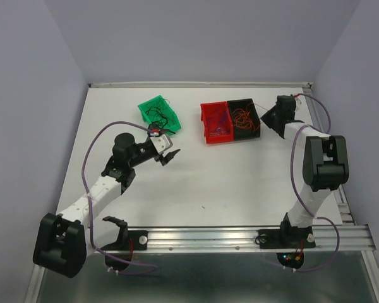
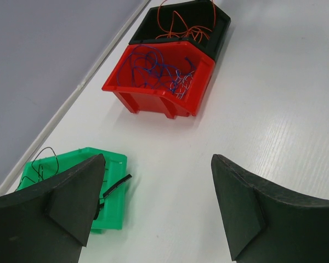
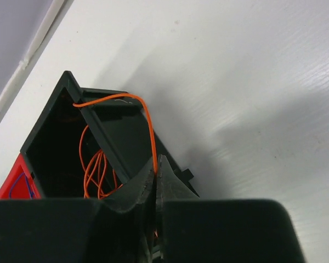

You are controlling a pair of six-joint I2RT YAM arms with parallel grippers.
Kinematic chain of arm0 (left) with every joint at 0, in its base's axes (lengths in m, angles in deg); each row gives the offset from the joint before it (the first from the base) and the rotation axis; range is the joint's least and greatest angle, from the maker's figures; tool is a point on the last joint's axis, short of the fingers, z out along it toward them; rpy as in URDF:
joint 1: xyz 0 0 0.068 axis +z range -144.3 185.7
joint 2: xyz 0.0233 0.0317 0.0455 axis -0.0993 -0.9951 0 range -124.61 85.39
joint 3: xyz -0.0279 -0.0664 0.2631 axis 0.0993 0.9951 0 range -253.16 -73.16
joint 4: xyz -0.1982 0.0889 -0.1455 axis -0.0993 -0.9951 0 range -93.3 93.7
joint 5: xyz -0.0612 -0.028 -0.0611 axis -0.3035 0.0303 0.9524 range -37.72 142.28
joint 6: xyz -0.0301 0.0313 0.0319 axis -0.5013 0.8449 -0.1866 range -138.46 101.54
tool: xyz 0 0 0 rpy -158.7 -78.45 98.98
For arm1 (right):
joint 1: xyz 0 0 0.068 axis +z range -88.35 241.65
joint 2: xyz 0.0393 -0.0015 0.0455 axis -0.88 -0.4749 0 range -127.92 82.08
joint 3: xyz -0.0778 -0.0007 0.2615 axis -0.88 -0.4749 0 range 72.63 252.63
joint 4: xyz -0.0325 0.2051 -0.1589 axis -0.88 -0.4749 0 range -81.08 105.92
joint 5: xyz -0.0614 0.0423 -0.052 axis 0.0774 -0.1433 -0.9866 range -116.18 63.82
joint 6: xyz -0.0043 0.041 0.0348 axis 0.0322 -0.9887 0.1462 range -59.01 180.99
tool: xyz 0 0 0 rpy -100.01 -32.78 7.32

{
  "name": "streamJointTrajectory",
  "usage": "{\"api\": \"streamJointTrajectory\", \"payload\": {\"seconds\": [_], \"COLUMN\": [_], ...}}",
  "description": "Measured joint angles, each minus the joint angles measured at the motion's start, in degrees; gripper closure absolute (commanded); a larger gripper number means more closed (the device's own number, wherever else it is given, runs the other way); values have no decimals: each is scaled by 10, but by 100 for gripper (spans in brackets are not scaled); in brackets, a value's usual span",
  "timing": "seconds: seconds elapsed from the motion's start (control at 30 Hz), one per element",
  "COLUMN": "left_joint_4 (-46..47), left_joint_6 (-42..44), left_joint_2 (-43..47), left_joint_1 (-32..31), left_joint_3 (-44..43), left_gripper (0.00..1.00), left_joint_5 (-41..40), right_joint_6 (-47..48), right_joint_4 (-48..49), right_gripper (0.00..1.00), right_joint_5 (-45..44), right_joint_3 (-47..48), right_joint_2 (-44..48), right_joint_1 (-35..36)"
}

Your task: Untangle the cables

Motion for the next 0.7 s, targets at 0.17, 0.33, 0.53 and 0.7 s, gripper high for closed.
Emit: {"api": "streamJointTrajectory", "payload": {"seconds": [0.17, 0.33, 0.53, 0.7], "left_joint_4": [0, 0, 0, 0], "left_joint_6": [0, 0, 0, 0], "left_joint_2": [0, 0, 0, 0], "left_joint_1": [0, 0, 0, 0], "left_joint_3": [0, 0, 0, 0], "left_gripper": [11, 11, 11, 11], "left_joint_5": [0, 0, 0, 0], "right_joint_6": [22, 66, 118, 137], "right_joint_4": [7, 12, 12, 7], "right_gripper": [97, 98, 100, 100], "right_joint_5": [-36, -114, -174, -183], "right_joint_3": [-5, -4, -2, 39], "right_joint_2": [18, 32, 32, 1], "right_joint_1": [16, 82, 146, 154]}}
